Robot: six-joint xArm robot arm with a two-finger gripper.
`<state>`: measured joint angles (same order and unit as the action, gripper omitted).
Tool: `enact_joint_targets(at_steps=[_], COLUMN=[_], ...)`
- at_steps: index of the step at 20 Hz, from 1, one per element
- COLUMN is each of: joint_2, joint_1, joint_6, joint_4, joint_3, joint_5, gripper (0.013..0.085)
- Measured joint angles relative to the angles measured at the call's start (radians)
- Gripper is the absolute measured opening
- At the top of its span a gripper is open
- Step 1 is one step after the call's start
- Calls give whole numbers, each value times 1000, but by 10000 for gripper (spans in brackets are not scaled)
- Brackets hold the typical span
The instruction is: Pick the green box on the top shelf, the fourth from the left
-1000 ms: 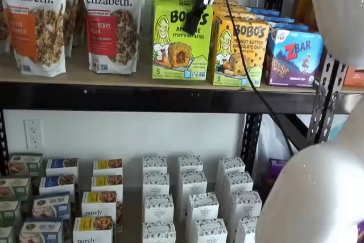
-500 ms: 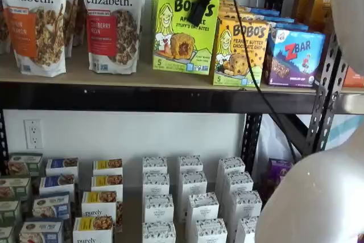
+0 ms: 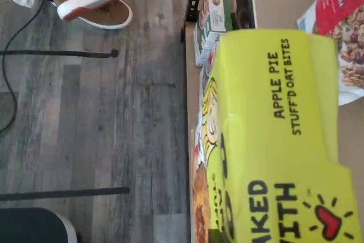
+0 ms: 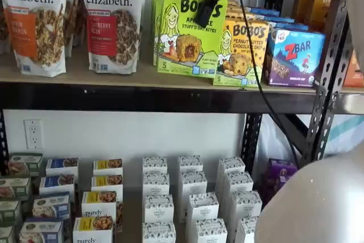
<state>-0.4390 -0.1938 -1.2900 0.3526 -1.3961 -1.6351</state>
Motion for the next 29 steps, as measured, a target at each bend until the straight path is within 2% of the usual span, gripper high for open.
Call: enact_joint_targets(at_steps=[5,15,29], joint_2=[-49,-127,-167], joint_1=[-3,5,19], joint_6=[5,3,-6], joint_4=[-9,-14,-8], joint_3=[41,97,128], joint_5=[12,-22,-31], gripper=[290,290,290])
